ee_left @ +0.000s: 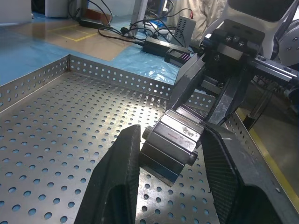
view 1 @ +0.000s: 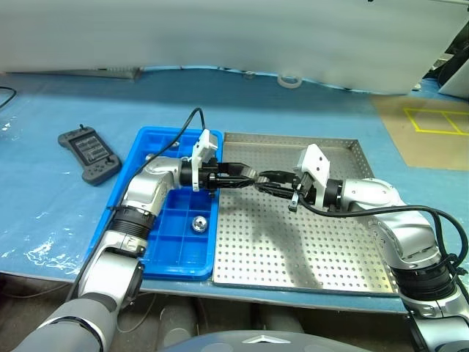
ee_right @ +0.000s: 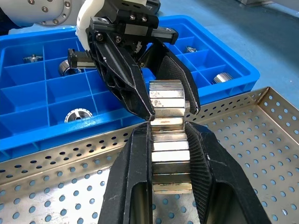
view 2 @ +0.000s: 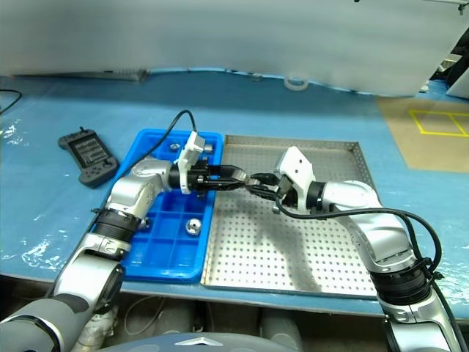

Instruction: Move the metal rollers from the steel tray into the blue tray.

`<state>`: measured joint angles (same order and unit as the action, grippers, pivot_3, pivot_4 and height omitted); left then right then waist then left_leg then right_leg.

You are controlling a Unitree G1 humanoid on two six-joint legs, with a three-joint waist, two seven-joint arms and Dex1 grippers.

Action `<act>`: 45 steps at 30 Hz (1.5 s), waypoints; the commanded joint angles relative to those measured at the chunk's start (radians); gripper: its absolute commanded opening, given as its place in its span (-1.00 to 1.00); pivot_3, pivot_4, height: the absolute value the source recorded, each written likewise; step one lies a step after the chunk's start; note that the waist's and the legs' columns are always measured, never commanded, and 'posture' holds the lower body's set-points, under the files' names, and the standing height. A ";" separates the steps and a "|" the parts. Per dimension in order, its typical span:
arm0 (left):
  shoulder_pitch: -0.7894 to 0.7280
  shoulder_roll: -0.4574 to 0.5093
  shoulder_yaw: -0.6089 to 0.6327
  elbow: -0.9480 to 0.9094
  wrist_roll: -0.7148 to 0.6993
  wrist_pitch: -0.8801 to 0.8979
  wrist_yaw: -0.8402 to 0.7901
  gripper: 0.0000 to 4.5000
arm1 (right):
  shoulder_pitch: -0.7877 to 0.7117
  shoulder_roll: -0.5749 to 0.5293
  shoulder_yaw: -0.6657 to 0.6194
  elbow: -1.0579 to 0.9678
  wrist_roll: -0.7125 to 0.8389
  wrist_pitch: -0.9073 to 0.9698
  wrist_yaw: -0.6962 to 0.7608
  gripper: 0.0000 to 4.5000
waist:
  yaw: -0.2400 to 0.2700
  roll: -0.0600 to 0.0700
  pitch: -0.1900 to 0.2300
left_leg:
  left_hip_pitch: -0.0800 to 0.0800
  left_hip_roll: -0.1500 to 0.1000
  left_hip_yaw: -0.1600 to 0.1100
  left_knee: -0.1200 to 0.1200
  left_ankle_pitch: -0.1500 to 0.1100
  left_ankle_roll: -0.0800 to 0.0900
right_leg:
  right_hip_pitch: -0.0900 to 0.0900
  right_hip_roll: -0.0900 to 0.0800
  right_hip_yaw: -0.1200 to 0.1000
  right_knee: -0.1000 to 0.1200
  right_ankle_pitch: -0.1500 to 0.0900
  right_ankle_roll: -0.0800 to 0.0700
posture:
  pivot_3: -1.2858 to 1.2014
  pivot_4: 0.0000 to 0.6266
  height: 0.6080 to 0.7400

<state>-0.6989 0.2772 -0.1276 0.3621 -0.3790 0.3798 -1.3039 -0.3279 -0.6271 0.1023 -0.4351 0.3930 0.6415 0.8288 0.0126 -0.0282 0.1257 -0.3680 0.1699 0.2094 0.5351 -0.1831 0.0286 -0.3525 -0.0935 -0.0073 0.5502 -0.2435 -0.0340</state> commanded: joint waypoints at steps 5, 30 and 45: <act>-0.009 0.007 -0.002 -0.028 -0.004 -0.008 0.003 -0.29 | -0.005 -0.002 -0.008 -0.019 0.005 -0.024 -0.001 -0.71 | 0.000 0.000 0.000 | 0.000 0.000 0.000 0.000 0.000 0.000 | 0.000 0.000 0.000 0.000 0.000 0.000 | -0.21 -0.52 1.00; -0.073 0.190 0.253 -0.084 -0.139 0.141 0.240 -0.29 | 0.070 -0.025 0.013 0.027 -0.052 -0.091 -0.016 -0.71 | 0.007 0.001 0.004 | -0.001 -0.001 0.000 0.001 -0.002 0.001 | 0.002 -0.001 0.000 -0.002 0.000 -0.001 | -0.11 -0.52 1.00; 0.188 0.155 0.266 -0.397 -0.197 0.245 0.436 -0.29 | 0.147 0.124 0.017 0.202 -0.282 -0.194 -0.309 -0.71 | 0.025 -0.001 0.005 | -0.002 -0.001 -0.001 -0.001 0.000 -0.002 | 0.000 0.000 -0.001 -0.002 0.001 -0.001 | -0.09 -0.52 1.00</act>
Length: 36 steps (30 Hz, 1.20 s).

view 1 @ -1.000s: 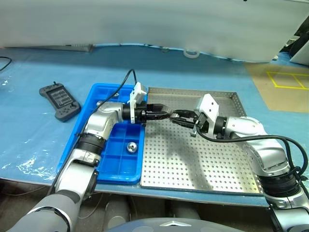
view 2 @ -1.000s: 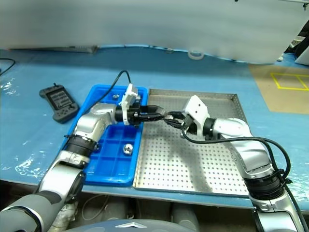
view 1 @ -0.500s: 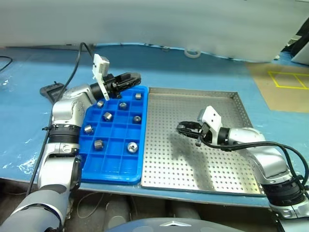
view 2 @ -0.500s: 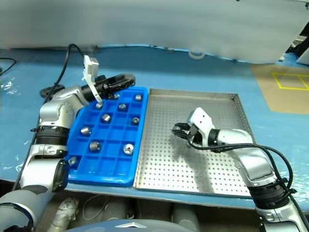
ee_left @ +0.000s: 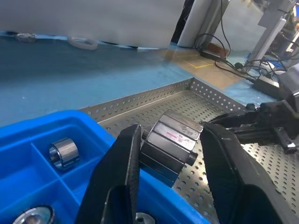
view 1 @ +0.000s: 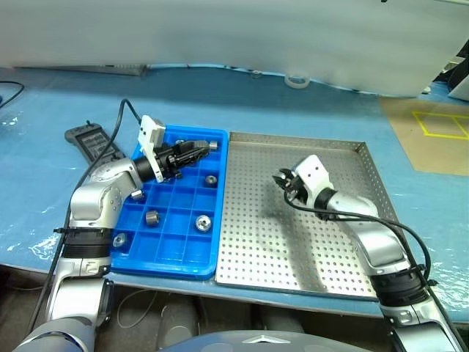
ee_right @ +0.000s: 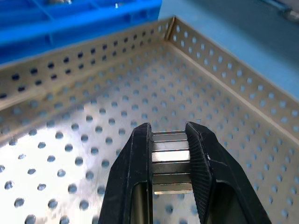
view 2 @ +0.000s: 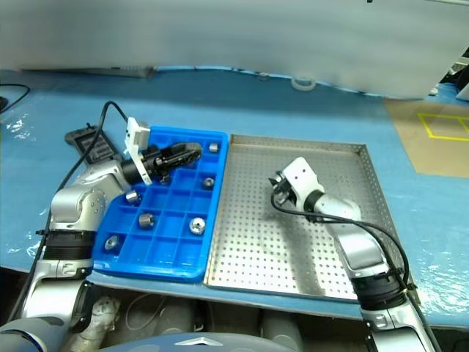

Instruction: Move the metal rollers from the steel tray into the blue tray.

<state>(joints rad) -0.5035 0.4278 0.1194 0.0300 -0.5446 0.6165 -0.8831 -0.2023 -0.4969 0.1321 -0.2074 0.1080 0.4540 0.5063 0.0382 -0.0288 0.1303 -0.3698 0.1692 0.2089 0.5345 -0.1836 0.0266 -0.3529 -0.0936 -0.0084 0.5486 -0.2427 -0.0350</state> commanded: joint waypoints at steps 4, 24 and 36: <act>-0.015 0.015 0.020 -0.040 -0.027 -0.002 0.021 -0.29 | 0.091 -0.033 -0.033 -0.024 -0.006 -0.012 0.024 -0.71 | -0.001 0.001 0.000 | 0.002 0.000 0.000 0.000 0.000 -0.001 | 0.000 0.000 0.000 0.000 0.000 0.000 | -0.09 -0.52 1.00; 0.033 0.064 0.000 -0.068 -0.089 0.058 -0.061 -0.29 | -0.150 -0.071 -0.090 -0.267 0.139 0.206 0.088 -0.15 | -0.014 0.001 0.001 | 0.003 0.001 0.000 -0.002 0.002 -0.003 | 0.001 0.002 0.001 -0.002 0.000 0.001 | -0.11 -0.52 1.00; 0.262 0.313 0.113 -0.208 -0.151 0.098 -0.169 -0.29 | -0.243 0.148 -0.118 -0.118 0.209 0.070 0.048 -0.15 | -0.014 -0.001 0.000 | 0.003 0.003 -0.001 -0.008 0.005 -0.008 | -0.003 0.004 -0.001 0.001 0.000 0.001 | 0.03 -0.52 1.00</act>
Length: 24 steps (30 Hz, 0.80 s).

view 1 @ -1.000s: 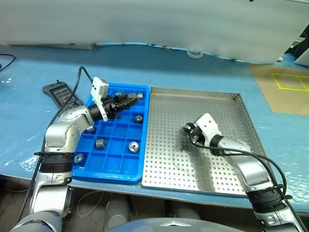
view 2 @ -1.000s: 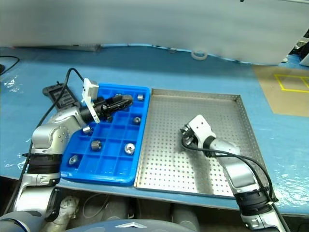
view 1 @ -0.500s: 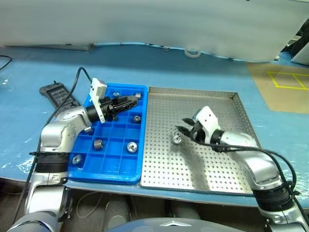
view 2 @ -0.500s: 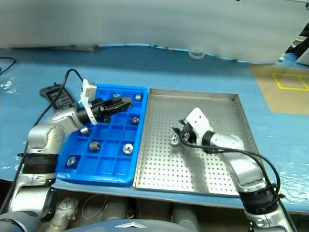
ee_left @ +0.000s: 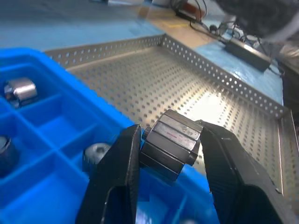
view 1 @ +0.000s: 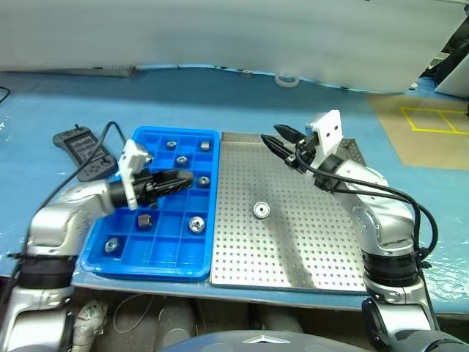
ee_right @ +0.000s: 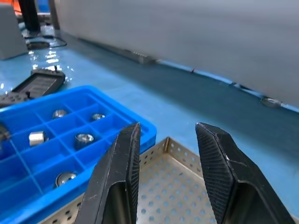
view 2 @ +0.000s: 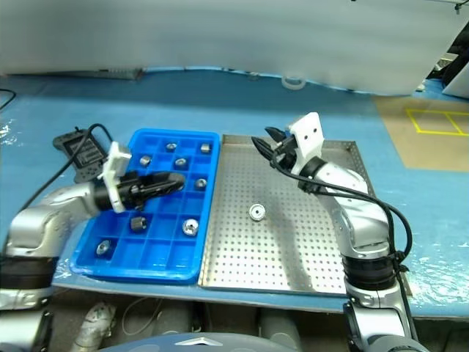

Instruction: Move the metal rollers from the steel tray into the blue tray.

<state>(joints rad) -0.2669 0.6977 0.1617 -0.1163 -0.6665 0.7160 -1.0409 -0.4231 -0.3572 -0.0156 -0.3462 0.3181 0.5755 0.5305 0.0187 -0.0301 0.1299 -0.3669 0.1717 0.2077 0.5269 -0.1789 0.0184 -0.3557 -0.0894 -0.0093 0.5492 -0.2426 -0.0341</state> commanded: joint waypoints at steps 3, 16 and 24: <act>0.110 0.060 0.110 -0.112 -0.018 -0.025 0.018 -0.29 | -0.049 0.013 0.088 0.093 -0.046 -0.102 0.039 -0.15 | 0.022 0.001 0.001 | 0.000 -0.001 -0.001 0.000 0.000 0.000 | 0.000 0.000 -0.001 0.000 0.000 0.000 | 0.06 -0.52 1.00; 0.330 -0.067 0.109 -0.293 -0.003 -0.084 0.188 -0.29 | -0.152 0.085 0.196 0.312 -0.124 -0.242 0.105 -0.15 | 0.081 -0.001 0.001 | 0.000 -0.001 -0.003 0.000 0.001 -0.003 | 0.000 -0.001 -0.001 0.002 0.000 0.001 | 0.17 -0.52 1.00; 0.381 -0.075 0.065 -0.306 0.011 -0.094 0.207 -0.29 | -0.135 0.095 0.201 0.312 -0.127 -0.254 0.119 -0.15 | 0.080 -0.001 0.001 | 0.000 0.000 -0.003 -0.001 0.002 -0.003 | 0.000 0.000 -0.002 0.002 0.002 0.005 | 0.16 -0.52 1.00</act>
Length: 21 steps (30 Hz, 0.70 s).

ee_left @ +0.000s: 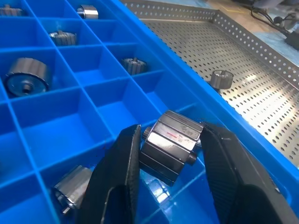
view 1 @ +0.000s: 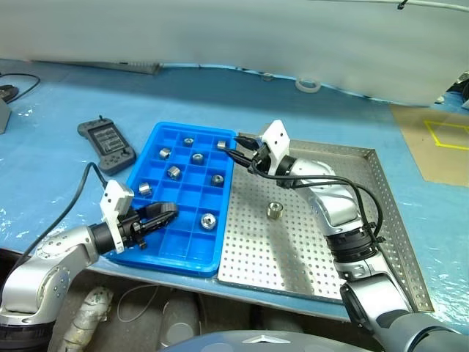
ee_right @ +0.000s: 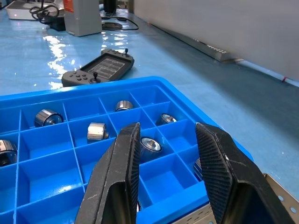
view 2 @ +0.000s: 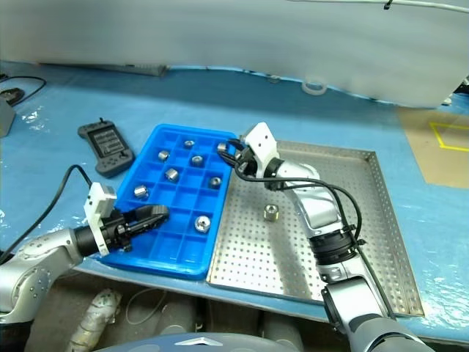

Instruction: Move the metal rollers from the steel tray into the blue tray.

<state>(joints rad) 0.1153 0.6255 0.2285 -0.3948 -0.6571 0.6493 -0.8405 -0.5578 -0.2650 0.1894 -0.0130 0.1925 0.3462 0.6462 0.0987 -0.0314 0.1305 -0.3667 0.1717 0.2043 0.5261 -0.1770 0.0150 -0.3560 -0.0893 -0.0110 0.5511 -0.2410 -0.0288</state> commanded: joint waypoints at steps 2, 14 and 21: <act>-0.011 -0.005 -0.014 -0.017 0.007 -0.029 0.010 -0.29 | 0.002 0.004 -0.003 -0.021 -0.004 -0.026 0.004 -0.15 | 0.000 0.000 0.000 | 0.000 0.000 0.000 0.000 0.000 0.000 | 0.000 0.000 0.000 0.000 0.000 0.000 | 0.16 -0.52 1.00; -0.229 -0.084 -0.073 0.112 0.061 -0.060 0.095 -0.29 | 0.018 -0.009 -0.013 -0.031 -0.021 -0.035 -0.001 -0.15 | -0.003 -0.002 -0.001 | 0.000 0.000 -0.001 0.001 0.003 -0.004 | 0.000 0.000 0.000 0.002 0.003 0.007 | 0.13 -0.52 1.00; -0.271 -0.100 -0.132 0.179 0.098 -0.077 0.079 -0.29 | 0.026 -0.014 -0.018 -0.032 -0.030 -0.040 -0.012 -0.15 | -0.005 -0.002 -0.002 | 0.000 0.000 -0.001 0.000 0.003 -0.004 | 0.000 0.001 0.000 0.002 0.004 0.008 | 0.11 -0.52 1.00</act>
<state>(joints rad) -0.1364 0.5238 0.0963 -0.2082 -0.5630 0.5956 -0.7512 -0.5314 -0.2731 0.1888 -0.0142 0.1636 0.3304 0.6379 0.0934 -0.0339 0.1289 -0.3667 0.1724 0.2030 0.5264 -0.1744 0.0108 -0.3563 -0.0886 -0.0113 0.5535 -0.2369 -0.0209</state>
